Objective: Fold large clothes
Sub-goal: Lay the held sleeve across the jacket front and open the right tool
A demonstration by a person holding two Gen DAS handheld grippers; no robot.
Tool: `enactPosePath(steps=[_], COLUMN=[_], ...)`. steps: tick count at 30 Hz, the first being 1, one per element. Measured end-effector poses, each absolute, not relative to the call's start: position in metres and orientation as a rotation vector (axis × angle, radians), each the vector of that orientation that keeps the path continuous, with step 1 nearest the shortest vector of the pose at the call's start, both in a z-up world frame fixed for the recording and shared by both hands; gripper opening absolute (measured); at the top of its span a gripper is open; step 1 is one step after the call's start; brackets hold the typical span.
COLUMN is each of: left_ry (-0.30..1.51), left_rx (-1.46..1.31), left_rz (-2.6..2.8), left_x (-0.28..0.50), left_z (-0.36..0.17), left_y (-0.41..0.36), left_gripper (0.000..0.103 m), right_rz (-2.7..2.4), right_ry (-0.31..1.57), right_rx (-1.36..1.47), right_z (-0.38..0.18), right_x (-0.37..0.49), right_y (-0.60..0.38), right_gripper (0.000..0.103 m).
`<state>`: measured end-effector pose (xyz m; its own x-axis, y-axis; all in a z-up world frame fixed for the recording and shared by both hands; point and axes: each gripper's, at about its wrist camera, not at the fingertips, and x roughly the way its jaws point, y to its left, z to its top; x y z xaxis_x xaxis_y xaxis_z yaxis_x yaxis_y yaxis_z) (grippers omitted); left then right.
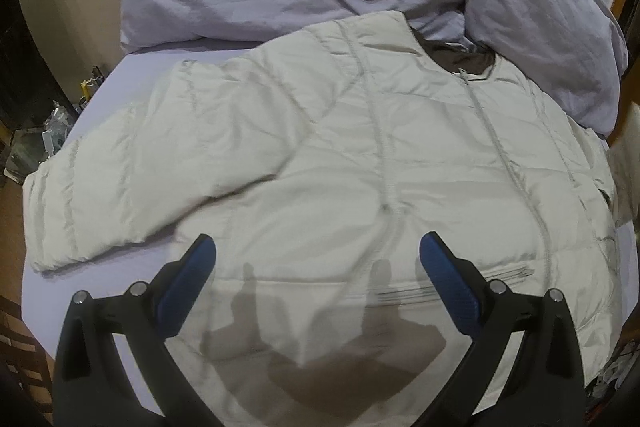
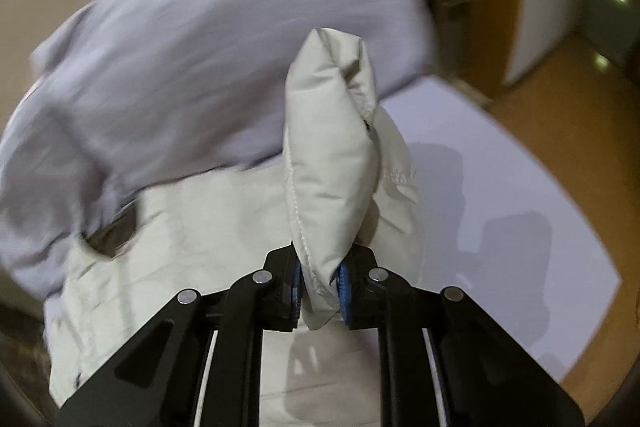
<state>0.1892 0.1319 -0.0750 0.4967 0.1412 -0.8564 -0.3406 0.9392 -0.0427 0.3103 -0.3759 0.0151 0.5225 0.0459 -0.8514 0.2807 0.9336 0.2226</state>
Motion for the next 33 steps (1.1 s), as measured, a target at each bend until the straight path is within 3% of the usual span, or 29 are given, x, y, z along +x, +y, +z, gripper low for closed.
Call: enactPosePath(steps=[14,23,28,33], left_ry=[0.995,0.999,0.997,0.988], left_rx=[-0.259,-0.286,-0.299,-0.326], left_rz=[0.328,0.372,0.403,0.451], left_x=[0.165,0.151,0.144,0.134], left_z=[-0.075,-0.081,-0.083,-0.083], left_y=[0.219,0.257,0.275,0.298], left_gripper=[0.101,0.101,0.101,0.101], right_rz=[0.238,0.216,0.263,0.254], right_ry=[1.200,1.296,1.267,1.158], right_rx=[0.247,0.139,0.072,0.175], right_z=[-0.021,-0.078,-0.069,-0.043], right_x=[0.316,0.301,0.294,0.293], right_y=[-0.113,-0.055,-0.050,-0.076], right_gripper=[0.015,0.017,0.039,0.039])
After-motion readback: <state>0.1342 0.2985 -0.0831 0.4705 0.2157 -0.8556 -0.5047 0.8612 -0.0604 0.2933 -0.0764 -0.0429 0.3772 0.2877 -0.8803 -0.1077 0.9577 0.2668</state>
